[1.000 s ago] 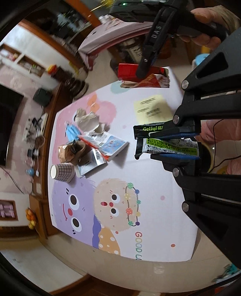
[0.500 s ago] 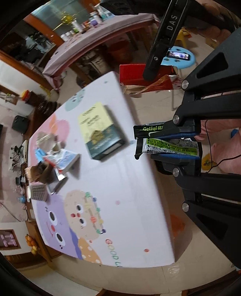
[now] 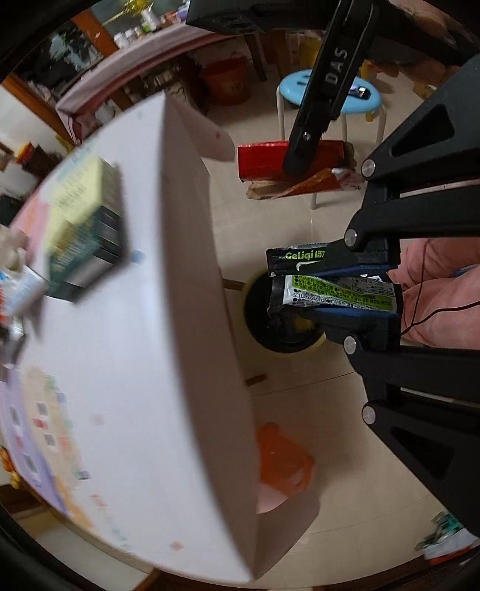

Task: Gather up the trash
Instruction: 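Lift the green wrapper and red box and carry both toward the trash bin, then open both grippers over the black trash bin, dropping wrapper and box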

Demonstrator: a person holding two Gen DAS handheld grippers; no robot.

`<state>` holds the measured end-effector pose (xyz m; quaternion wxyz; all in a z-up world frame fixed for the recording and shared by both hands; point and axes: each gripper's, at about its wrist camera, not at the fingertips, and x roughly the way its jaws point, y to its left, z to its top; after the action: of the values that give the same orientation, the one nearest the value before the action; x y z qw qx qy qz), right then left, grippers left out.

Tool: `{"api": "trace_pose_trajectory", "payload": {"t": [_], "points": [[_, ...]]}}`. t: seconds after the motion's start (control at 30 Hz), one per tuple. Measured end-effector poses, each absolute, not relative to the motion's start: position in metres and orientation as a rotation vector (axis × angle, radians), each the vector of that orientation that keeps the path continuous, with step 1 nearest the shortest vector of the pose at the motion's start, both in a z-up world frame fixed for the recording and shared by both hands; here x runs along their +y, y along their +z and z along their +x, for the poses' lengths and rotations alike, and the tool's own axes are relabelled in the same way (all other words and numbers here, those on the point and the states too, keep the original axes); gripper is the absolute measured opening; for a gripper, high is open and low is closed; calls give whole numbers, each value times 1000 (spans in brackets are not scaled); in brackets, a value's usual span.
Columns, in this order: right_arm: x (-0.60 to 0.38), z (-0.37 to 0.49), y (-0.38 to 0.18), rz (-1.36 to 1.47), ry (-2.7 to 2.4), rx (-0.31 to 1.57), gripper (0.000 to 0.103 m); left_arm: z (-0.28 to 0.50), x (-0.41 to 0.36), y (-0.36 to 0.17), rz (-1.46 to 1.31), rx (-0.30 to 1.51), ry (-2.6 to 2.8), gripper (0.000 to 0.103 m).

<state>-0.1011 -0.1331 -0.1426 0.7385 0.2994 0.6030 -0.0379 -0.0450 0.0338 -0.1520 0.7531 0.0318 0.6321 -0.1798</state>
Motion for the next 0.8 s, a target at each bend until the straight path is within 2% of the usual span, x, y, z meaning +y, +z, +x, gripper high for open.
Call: {"api": "trace_pose_trajectory", "payload": {"t": [0.33, 0.43, 0.47, 0.5, 0.57, 0.8], "points": [[-140, -83, -292, 664, -98, 1440, 44, -35, 18, -277, 30, 1396, -295, 14], [-141, -78, -324, 691, -78, 1449, 47, -30, 14, -303, 31, 1376, -277, 24], [-141, -76, -335, 696, -79, 1451, 47, -28, 14, -309, 31, 1369, -269, 33], [-142, -74, -343, 705, -77, 1448, 48, -28, 13, -313, 33, 1366, -259, 48], [-143, -72, -358, 726, -79, 1442, 48, -29, 15, -321, 41, 1349, -226, 60], [-145, -68, -373, 780, -106, 1417, 48, -28, 19, -326, 53, 1349, -205, 60]]}}
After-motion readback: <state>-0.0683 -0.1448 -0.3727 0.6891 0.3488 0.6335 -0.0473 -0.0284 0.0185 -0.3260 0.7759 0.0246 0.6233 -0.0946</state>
